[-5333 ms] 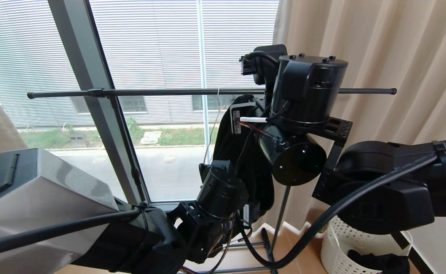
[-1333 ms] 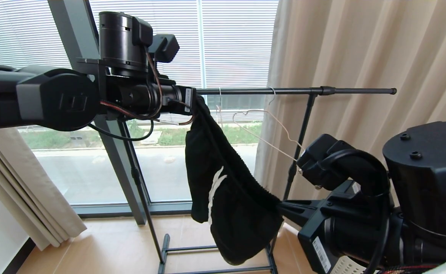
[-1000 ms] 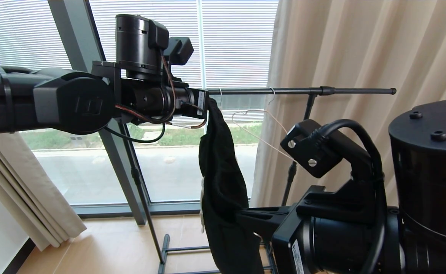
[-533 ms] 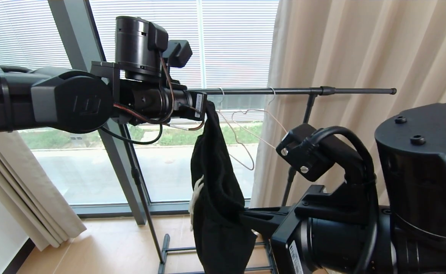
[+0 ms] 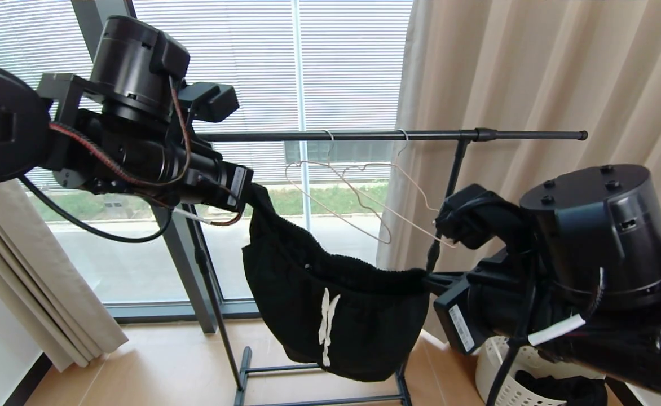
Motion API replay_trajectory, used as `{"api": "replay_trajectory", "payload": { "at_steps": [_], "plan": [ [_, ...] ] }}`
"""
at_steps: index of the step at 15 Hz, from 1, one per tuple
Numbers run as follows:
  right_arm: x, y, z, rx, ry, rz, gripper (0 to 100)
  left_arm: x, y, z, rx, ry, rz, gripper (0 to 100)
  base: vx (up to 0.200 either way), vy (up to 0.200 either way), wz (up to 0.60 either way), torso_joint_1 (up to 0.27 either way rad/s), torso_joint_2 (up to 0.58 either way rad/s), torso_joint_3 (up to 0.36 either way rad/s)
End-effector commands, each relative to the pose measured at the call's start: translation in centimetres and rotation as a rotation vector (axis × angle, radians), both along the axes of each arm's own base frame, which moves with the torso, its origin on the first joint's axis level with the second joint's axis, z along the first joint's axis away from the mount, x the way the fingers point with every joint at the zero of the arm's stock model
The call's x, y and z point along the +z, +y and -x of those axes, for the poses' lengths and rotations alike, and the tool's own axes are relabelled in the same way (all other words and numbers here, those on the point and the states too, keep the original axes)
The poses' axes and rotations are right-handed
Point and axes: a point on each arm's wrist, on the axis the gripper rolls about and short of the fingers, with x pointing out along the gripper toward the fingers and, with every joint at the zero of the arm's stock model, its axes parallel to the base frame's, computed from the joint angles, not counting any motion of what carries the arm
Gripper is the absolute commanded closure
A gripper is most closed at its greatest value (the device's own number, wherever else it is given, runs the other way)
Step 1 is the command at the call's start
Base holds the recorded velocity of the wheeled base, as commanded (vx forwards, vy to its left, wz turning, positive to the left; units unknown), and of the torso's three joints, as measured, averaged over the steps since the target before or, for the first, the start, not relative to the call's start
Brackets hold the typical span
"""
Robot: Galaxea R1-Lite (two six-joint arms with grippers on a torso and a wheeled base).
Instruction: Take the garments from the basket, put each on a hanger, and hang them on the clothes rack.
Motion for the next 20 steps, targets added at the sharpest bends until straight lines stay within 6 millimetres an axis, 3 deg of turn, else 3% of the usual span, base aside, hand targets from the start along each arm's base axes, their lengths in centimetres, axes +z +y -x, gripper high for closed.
{"api": "replay_trajectory", "payload": {
  "at_steps": [1, 3, 6, 11, 15, 20],
  "plan": [
    [0.7, -0.5, -1.7, -0.064, -0.038, -0.041, 100, -0.9, 2.1, 3.9, -0.003, 0.043, -0.03, 100, 0.0, 0.0, 0.0, 0.0, 0.0, 0.0],
    [2.4, 0.3, -4.3, -0.109, -0.087, -0.092, 100, -3.0, 2.7, 6.3, -0.024, 0.112, -0.06, 100, 0.0, 0.0, 0.0, 0.0, 0.0, 0.0],
    [3.2, 3.0, -7.6, -0.121, -0.121, -0.128, 100, -6.0, 1.6, 10.3, -0.097, 0.221, -0.056, 100, 0.0, 0.0, 0.0, 0.0, 0.0, 0.0],
    [2.4, 6.4, -11.0, -0.126, -0.131, -0.154, 100, -8.0, -2.5, 14.9, -0.196, 0.389, 0.052, 100, 0.0, 0.0, 0.0, 0.0, 0.0, 0.0],
    [1.4, 8.2, -11.4, -0.125, -0.111, -0.189, 100, -7.6, -5.0, 14.5, -0.24, 0.363, 0.184, 100, 0.0, 0.0, 0.0, 0.0, 0.0, 0.0],
    [1.6, 8.4, -11.1, -0.132, -0.106, -0.226, 100, -7.7, -6.4, 14.4, -0.277, 0.327, 0.222, 100, 0.0, 0.0, 0.0, 0.0, 0.0, 0.0]
  ]
}}
